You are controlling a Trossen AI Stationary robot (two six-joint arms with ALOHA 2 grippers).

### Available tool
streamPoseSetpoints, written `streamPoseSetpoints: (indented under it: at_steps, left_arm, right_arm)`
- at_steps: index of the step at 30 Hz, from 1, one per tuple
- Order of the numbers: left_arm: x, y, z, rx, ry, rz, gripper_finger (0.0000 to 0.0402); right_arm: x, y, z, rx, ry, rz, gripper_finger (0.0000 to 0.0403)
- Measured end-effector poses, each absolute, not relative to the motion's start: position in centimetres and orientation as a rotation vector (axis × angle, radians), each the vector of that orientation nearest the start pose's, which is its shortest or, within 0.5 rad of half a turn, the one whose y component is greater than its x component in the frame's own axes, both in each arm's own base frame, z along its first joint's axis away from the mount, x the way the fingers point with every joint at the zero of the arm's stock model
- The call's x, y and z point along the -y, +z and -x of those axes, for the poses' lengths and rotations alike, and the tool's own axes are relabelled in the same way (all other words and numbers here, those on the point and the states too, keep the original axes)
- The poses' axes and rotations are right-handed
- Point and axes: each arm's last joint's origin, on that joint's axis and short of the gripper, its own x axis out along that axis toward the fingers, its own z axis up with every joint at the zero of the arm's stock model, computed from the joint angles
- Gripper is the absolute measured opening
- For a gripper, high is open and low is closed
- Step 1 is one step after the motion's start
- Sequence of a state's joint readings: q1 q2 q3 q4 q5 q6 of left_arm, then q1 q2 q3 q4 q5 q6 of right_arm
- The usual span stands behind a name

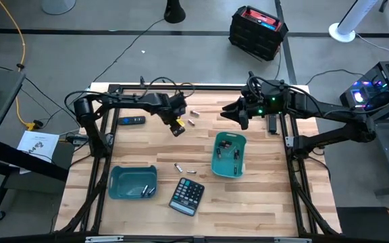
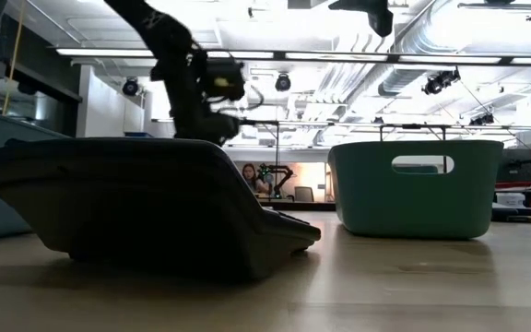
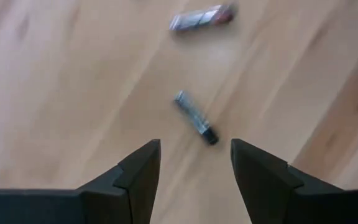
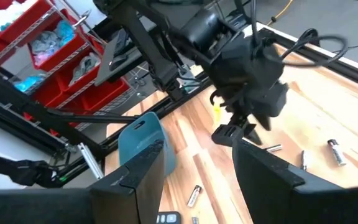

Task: Sort batteries
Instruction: Put the silver battery into the dark blue bin

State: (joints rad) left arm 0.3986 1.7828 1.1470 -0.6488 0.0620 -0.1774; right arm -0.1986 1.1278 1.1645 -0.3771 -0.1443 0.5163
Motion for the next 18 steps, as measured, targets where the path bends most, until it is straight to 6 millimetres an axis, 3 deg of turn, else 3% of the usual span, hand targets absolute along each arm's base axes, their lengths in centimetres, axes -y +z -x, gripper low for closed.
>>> streamPoseSetpoints:
  at_steps: [5,13,18]
  left_arm:
    - [-13.0,15.4,-30.2,-1.218,0.487,0.474,0.0186]
    - [-12.9,15.6,-31.1,-1.117,0.507,0.512,0.0186]
    - [-12.9,13.7,-31.3,-1.189,0.531,0.514,0.0186]
  right_arm:
    - [4.4,37.9,-23.6,-0.306,-0.176,-0.562,0.0181]
    - [4.5,37.9,-23.6,-0.306,-0.178,-0.564,0.0181]
    - [4.5,37.9,-23.6,-0.306,-0.178,-0.563,0.0181]
